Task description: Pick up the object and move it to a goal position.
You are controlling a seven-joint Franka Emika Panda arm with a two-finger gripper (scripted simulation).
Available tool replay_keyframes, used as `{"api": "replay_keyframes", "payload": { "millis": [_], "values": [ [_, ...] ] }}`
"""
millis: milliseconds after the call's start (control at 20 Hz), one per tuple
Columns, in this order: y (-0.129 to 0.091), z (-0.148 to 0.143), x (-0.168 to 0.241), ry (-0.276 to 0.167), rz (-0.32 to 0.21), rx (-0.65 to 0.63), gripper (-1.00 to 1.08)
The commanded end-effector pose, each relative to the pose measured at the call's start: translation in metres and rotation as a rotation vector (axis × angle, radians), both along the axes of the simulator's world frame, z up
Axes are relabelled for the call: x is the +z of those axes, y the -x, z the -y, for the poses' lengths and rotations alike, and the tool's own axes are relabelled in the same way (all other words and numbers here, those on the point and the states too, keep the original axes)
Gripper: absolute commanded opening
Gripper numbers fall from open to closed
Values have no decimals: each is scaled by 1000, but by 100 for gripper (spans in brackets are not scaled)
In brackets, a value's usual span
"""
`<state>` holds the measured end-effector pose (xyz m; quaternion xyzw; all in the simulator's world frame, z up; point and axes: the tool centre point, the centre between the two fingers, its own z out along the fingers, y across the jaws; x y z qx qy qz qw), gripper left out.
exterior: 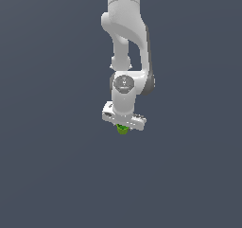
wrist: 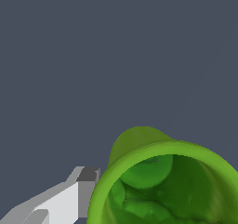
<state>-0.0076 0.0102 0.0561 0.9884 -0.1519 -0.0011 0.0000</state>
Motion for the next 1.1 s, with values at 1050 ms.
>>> {"api": "replay_keyframes", "payload": {
  "millis": [1050],
  "values": [
    [-62,-45,85,0,2,0,-100]
  ]
}}
